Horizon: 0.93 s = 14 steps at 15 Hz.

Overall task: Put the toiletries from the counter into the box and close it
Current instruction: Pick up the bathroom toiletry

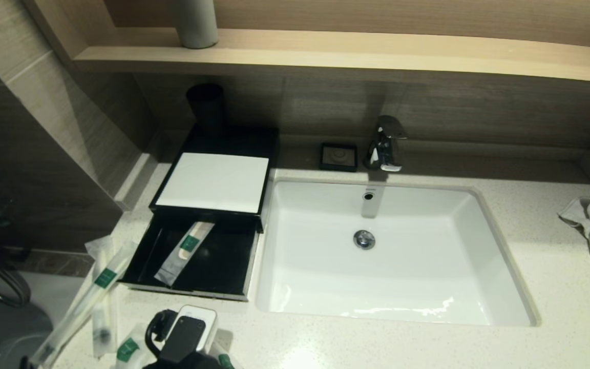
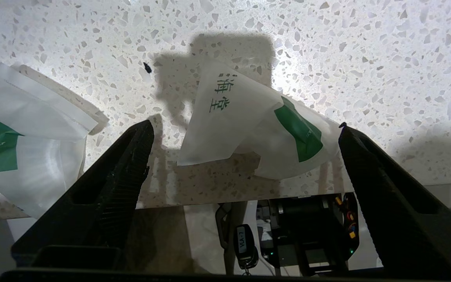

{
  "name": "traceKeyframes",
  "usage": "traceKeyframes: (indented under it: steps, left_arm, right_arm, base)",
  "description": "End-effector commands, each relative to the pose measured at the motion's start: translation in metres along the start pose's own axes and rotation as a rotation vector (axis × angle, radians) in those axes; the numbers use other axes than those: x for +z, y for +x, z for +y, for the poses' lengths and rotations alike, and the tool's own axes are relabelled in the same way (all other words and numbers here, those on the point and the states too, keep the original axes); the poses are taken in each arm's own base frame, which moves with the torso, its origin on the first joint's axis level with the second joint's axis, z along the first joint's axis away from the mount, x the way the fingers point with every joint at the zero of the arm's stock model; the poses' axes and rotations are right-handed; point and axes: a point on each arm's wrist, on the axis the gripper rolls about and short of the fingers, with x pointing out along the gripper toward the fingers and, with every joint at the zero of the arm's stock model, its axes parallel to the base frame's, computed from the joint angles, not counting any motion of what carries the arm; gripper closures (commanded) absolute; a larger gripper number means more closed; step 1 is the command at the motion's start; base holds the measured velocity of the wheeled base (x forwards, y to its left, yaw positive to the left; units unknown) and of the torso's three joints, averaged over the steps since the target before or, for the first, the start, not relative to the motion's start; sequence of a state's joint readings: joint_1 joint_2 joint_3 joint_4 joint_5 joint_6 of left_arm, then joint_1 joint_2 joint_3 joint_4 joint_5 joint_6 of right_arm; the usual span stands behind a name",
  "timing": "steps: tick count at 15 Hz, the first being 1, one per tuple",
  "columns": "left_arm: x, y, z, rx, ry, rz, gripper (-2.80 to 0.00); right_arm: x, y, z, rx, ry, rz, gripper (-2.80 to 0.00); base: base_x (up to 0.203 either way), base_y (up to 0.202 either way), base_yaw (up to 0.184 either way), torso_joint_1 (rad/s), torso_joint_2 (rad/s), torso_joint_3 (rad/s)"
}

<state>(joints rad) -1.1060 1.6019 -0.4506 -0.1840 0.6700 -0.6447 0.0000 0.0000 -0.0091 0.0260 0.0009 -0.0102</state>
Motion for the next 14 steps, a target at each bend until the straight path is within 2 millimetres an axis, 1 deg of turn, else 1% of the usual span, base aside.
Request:
traceKeyframes:
  steps: [1, 7, 8, 14]
  left_arm:
    - [-0.0006, 0.0003, 0.0003, 0.004, -0.003, -0.001, -2.80]
    - [-0.0009, 0.0004, 0.0003, 0.001, -0.007, -0.004, -2.80]
    - [-0.0009, 0.0004, 0.0003, 0.001, -0.007, -0.004, 0.00]
    - [-0.0011, 0.0012, -0.0004, -0.021, -0.032, -0.028, 0.00]
  right_arm:
    - [0.0000, 0.0000, 0.0000, 0.001, -0.001, 0.000, 0.00]
    - [0.0000, 0.0000, 0.0000, 0.001, -0.001, 0.000, 0.00]
    - [0.0000, 0.0000, 0.0000, 0.001, -0.001, 0.000, 0.00]
    - [0.0000, 0.0000, 0.0000, 0.001, -0.001, 0.000, 0.00]
  base:
    - [0.000, 0.000, 0.000, 0.000, 0.00, 0.000]
    - [0.000, 0.000, 0.000, 0.000, 0.00, 0.000]
    - [0.000, 0.000, 0.000, 0.000, 0.00, 0.000]
    - [0.000, 0.000, 0.000, 0.000, 0.00, 0.000]
